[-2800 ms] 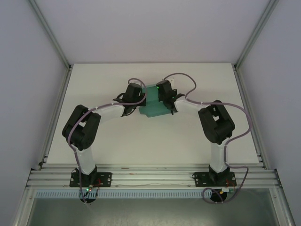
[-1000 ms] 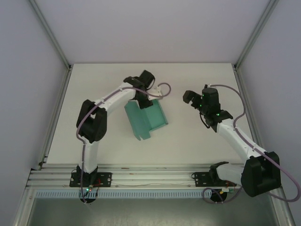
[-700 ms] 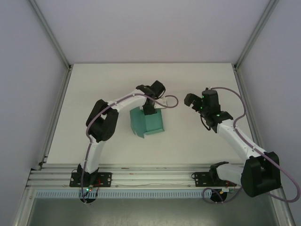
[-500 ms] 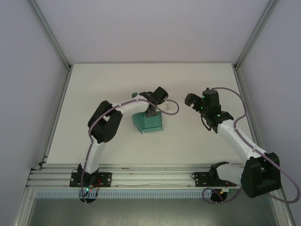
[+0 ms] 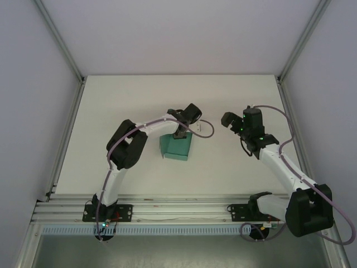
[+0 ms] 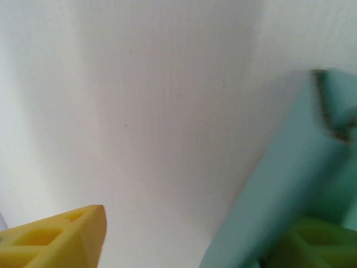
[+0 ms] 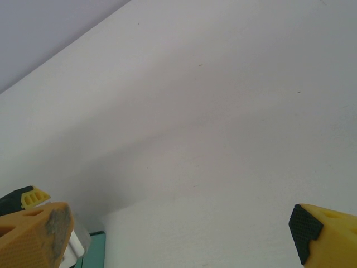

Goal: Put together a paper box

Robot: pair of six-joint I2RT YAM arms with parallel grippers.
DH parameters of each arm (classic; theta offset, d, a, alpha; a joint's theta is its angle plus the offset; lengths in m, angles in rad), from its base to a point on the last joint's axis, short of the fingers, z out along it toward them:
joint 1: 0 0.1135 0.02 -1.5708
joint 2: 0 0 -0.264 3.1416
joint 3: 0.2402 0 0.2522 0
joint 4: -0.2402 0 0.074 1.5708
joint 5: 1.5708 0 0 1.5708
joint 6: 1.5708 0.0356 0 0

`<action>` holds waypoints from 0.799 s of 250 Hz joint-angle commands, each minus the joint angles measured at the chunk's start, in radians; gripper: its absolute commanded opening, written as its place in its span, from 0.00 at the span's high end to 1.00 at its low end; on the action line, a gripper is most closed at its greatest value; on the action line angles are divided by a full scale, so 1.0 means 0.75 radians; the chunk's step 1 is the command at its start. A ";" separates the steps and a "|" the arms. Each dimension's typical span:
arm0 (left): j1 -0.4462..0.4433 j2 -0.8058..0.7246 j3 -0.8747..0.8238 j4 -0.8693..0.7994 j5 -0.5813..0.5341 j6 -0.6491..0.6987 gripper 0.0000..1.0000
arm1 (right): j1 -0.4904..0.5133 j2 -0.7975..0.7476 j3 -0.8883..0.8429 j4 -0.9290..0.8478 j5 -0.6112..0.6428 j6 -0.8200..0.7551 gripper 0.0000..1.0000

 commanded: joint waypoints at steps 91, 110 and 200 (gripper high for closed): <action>0.021 -0.257 0.003 -0.182 0.213 0.116 0.00 | -0.026 0.053 0.017 0.054 -0.183 -0.123 0.00; 0.034 -0.287 0.016 -0.179 0.238 0.095 0.00 | -0.025 0.071 0.032 0.056 -0.214 -0.151 0.00; 0.276 -0.651 -0.067 0.301 0.504 -0.591 0.00 | 0.043 0.353 0.210 0.063 -0.540 -0.655 0.08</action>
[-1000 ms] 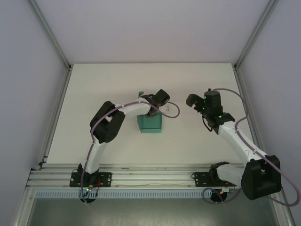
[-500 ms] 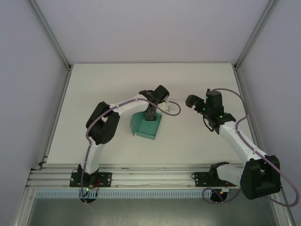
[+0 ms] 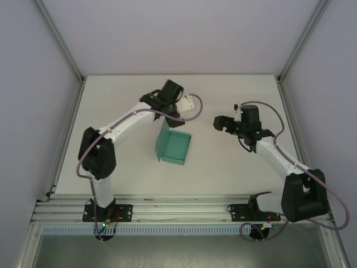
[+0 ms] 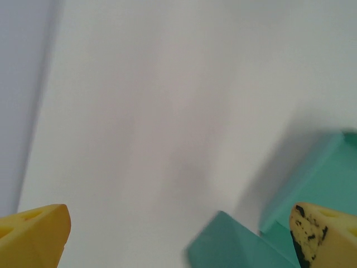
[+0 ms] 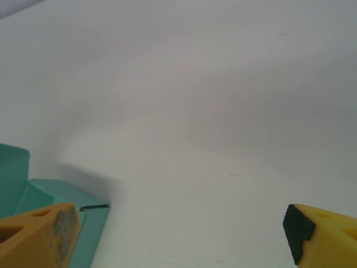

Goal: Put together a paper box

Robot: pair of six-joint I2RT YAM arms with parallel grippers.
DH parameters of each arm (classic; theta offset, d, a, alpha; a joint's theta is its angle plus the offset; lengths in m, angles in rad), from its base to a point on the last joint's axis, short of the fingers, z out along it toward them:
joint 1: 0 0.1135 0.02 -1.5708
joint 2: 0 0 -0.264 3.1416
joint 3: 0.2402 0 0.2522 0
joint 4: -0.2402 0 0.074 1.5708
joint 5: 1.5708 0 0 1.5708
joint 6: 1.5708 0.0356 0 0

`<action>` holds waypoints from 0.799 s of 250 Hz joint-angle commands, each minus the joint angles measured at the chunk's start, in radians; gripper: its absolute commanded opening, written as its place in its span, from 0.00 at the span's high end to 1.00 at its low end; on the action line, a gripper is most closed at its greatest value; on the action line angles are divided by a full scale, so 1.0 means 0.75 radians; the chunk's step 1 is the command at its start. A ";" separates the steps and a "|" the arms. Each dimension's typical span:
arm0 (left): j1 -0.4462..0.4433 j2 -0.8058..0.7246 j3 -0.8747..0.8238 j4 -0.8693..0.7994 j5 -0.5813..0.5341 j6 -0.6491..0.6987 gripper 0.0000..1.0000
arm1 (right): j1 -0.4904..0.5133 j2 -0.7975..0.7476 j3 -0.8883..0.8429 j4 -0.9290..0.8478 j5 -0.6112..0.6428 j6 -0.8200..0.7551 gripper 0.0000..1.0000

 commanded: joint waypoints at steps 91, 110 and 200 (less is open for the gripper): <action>0.510 -0.446 -0.584 0.476 0.024 -1.405 0.00 | 0.417 0.782 0.708 -0.333 -0.244 -0.858 0.19; 0.573 -0.470 -0.655 0.460 0.044 -1.432 0.00 | 0.443 0.846 0.766 -0.381 -0.260 -0.929 0.21; 0.610 -0.477 -0.746 0.473 0.035 -1.390 0.00 | 0.465 0.963 0.847 -0.510 -0.129 -0.911 0.58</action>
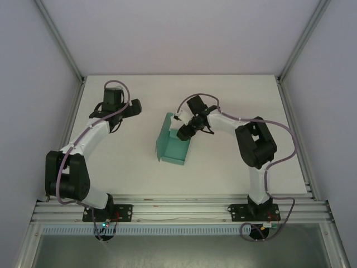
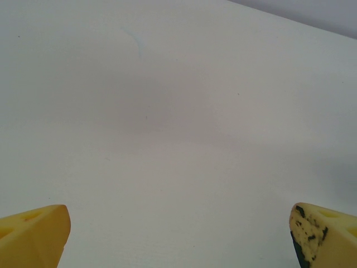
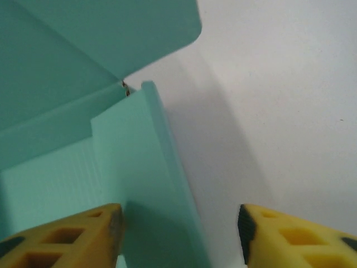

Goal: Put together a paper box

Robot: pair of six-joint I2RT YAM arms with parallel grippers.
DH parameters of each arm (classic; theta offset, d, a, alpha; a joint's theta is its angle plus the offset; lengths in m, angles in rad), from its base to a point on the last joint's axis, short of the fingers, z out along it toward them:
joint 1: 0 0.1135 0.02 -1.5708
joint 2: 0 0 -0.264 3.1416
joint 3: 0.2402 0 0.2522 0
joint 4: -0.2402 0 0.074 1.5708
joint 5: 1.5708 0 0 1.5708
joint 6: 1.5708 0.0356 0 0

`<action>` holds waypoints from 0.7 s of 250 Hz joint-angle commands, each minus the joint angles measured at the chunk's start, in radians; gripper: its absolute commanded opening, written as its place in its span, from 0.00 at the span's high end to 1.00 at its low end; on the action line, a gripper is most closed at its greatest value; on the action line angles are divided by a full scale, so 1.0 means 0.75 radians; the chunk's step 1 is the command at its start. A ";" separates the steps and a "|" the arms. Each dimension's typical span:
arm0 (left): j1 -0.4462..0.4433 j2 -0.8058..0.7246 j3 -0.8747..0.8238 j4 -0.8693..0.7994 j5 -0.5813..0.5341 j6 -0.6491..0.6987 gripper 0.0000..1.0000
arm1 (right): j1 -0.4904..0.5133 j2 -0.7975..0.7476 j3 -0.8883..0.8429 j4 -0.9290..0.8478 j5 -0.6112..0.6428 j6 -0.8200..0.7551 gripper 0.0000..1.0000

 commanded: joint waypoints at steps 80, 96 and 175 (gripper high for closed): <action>0.000 0.064 0.037 0.004 0.086 0.011 0.00 | 0.044 0.097 0.104 -0.109 0.226 0.047 0.71; 0.000 0.065 0.032 0.009 0.085 0.015 0.00 | 0.053 0.109 0.113 -0.105 0.290 0.076 0.76; 0.000 0.074 0.015 0.013 0.072 0.040 0.00 | 0.124 0.258 0.265 -0.291 0.660 0.147 0.90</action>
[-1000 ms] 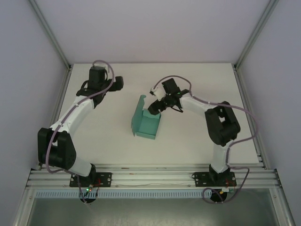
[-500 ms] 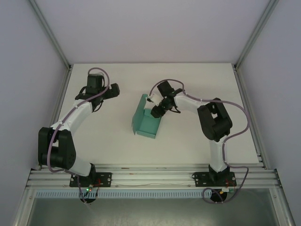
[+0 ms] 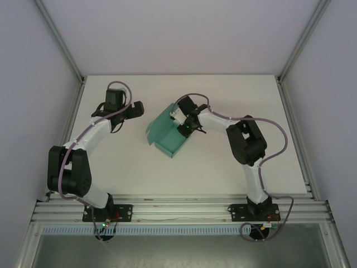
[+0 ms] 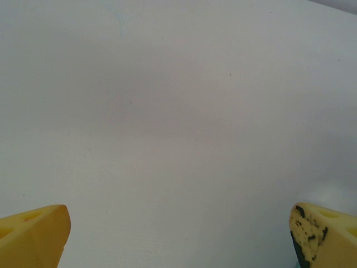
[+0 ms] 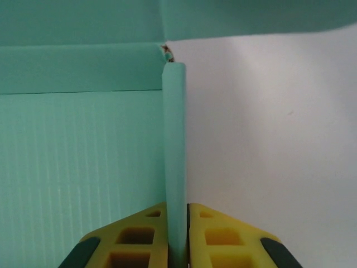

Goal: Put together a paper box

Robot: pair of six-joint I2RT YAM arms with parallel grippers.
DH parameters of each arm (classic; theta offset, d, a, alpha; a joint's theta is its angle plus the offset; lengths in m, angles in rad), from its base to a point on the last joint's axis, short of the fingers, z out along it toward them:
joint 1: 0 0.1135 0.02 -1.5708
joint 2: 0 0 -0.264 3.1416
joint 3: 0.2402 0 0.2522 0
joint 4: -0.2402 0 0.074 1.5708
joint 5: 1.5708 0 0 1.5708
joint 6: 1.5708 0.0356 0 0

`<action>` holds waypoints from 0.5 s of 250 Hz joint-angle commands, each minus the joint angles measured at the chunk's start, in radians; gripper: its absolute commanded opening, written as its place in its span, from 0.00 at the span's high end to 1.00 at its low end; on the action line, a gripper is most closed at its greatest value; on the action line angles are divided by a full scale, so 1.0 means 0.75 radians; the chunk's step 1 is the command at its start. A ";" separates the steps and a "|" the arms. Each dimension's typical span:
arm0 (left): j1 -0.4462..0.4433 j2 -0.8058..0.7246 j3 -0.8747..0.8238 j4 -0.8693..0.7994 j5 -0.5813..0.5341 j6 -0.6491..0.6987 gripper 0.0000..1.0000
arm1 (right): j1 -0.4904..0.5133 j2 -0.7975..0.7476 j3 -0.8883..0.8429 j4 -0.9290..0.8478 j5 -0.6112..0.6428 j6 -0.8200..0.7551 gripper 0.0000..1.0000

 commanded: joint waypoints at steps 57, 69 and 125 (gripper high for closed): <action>0.000 0.010 0.003 -0.004 -0.041 0.043 0.00 | 0.073 0.186 0.117 -0.288 0.504 0.151 1.00; 0.000 0.009 0.000 -0.007 -0.055 0.042 0.00 | 0.084 0.207 0.125 -0.304 0.580 0.168 1.00; 0.000 -0.001 -0.013 -0.010 -0.089 0.048 0.00 | 0.127 0.270 0.166 -0.395 0.803 0.321 1.00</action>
